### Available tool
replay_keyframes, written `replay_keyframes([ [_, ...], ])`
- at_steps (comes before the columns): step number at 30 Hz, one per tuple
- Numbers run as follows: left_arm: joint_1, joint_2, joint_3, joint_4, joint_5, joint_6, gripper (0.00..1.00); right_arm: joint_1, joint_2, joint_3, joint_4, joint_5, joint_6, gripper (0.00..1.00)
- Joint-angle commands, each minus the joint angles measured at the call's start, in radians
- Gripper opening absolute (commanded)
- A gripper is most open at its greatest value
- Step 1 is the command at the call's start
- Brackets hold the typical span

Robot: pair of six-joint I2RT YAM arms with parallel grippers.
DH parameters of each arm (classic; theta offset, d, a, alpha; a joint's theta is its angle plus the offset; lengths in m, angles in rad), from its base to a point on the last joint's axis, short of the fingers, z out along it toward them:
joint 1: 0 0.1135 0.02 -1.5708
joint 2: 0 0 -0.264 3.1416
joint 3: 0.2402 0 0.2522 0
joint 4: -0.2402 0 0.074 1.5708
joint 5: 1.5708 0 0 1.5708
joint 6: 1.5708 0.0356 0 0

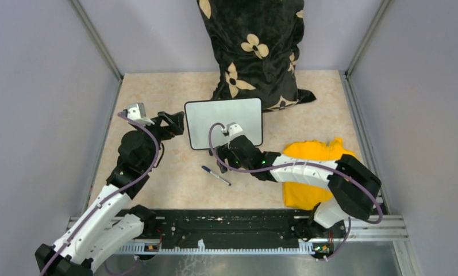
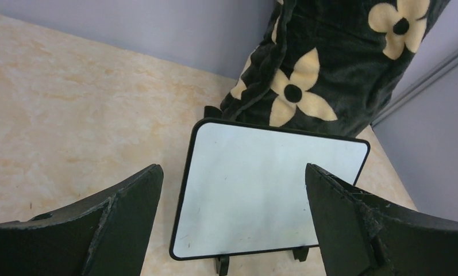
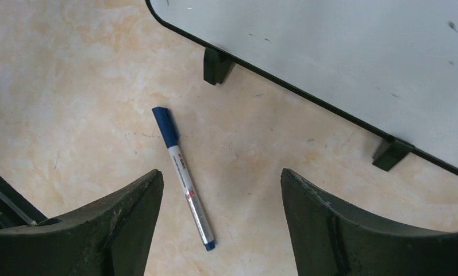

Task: Write a sentence on the whiteboard
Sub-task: Move the whiteboard stand to the center of the board, then open the whiteboard marker at the center of the board.

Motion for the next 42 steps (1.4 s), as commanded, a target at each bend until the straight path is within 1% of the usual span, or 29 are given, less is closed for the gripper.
replay_keyframes([
  [1,-0.005,0.016,0.06,-0.06,-0.057,-0.009,0.99,0.004,0.084,0.123,-0.076,-0.117,-0.094,0.72],
  [4,-0.005,-0.006,0.056,-0.048,-0.002,0.058,0.99,0.004,0.102,0.135,-0.092,-0.179,-0.126,0.7],
  [7,-0.005,-0.054,0.031,-0.006,0.114,0.123,0.99,0.008,0.101,0.13,-0.096,-0.219,-0.13,0.69],
  [10,-0.005,-0.09,-0.007,0.049,0.2,0.164,0.99,0.022,0.117,0.146,-0.114,-0.241,-0.147,0.67],
  [16,-0.005,-0.092,-0.012,0.038,0.178,0.171,0.99,0.048,0.248,0.224,-0.186,-0.249,-0.186,0.63],
  [20,-0.004,-0.09,-0.013,0.035,0.173,0.168,0.99,0.074,0.303,0.248,-0.187,-0.195,-0.19,0.6],
  [26,-0.005,-0.098,-0.008,0.036,0.194,0.16,0.99,0.077,0.379,0.297,-0.24,-0.135,-0.184,0.54],
  [30,-0.005,-0.11,-0.008,0.037,0.191,0.159,0.99,0.082,0.403,0.318,-0.276,-0.106,-0.206,0.5],
  [35,-0.005,-0.119,-0.008,0.037,0.183,0.16,0.99,0.099,0.433,0.329,-0.334,-0.029,-0.241,0.46],
  [42,-0.005,-0.123,-0.009,0.034,0.169,0.162,0.99,0.126,0.453,0.303,-0.346,0.016,-0.246,0.41],
])
